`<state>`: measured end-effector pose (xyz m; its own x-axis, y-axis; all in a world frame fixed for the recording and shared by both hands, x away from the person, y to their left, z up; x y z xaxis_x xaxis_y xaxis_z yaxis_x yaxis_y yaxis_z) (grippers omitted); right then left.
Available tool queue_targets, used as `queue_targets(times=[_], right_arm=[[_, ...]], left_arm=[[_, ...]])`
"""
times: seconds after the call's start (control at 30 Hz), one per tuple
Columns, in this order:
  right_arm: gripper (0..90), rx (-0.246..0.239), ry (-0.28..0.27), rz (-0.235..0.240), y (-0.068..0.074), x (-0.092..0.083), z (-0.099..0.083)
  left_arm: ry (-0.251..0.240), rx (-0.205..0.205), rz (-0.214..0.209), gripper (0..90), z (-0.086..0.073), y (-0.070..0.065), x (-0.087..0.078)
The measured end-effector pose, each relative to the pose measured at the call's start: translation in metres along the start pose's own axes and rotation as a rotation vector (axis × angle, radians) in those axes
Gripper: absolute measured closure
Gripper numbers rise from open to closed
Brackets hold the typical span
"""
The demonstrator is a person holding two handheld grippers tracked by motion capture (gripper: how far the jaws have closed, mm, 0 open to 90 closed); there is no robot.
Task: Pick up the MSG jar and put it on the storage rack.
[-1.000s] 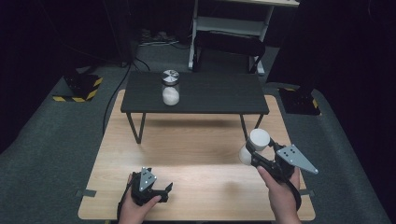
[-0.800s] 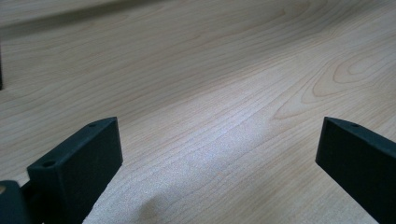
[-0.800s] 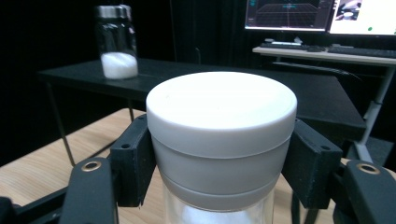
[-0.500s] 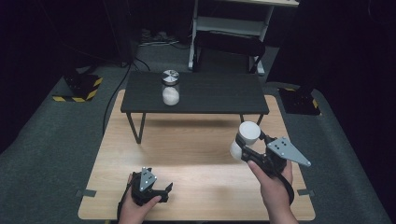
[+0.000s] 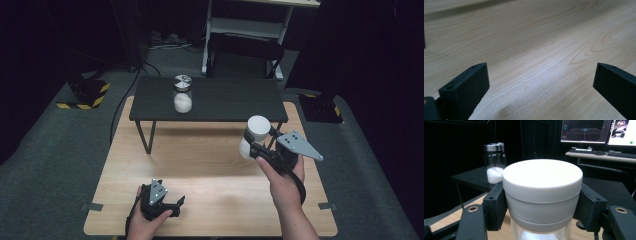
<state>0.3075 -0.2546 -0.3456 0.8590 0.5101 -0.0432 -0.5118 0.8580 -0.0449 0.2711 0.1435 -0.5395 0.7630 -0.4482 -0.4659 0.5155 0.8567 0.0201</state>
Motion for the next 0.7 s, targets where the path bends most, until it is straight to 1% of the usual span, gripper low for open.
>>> queue_targets(times=[0.07, 0.1, 0.3, 0.43, 0.5, 0.53, 0.57, 0.6, 0.7], right_arm=[[33.9, -0.001, -0.002, -0.007, -0.001, 0.007, 0.006], [33.9, -0.001, -0.002, -0.007, -0.001, 0.007, 0.006], [33.9, 0.007, -0.015, -0.020, -0.005, 0.019, 0.021], [33.9, -0.006, -0.019, -0.036, -0.007, 0.028, 0.032], [33.9, -0.006, -0.022, -0.044, -0.008, 0.035, 0.038], [33.9, -0.006, -0.022, -0.044, -0.008, 0.035, 0.038], [33.9, 0.000, -0.021, -0.049, -0.009, 0.042, 0.043], [33.9, 0.000, -0.021, -0.049, -0.009, 0.042, 0.043], [33.9, -0.007, -0.012, -0.060, -0.009, 0.053, 0.048]], left_arm=[[-0.001, 0.000, -0.001, 0.8, 0.000, 0.000, 0.000], [-0.001, 0.000, -0.001, 0.8, 0.000, 0.000, 0.000], [-0.001, 0.005, -0.003, 0.8, 0.000, 0.000, 0.000], [-0.001, -0.001, -0.004, 0.8, 0.000, 0.001, 0.000], [0.000, 0.002, -0.005, 0.8, 0.000, 0.001, 0.000], [0.000, 0.002, -0.005, 0.8, 0.000, 0.001, 0.000], [-0.003, -0.002, -0.006, 0.8, -0.001, 0.001, 0.000], [-0.003, -0.002, -0.006, 0.8, -0.001, 0.001, 0.000], [-0.004, -0.003, -0.009, 0.8, -0.001, 0.001, -0.001]])
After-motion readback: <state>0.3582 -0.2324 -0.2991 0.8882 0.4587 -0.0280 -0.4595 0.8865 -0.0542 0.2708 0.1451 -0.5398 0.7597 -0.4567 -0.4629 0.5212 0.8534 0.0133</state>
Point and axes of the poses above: each handheld gripper's, and its own axes: x roughly forward along the jaws, z roughly out of its top, y roughly to its left, the point moved 8 cm from there along x, roughly forward along the jaws, and after that the axes turned 1 degree about y, right-handed, at the moved point
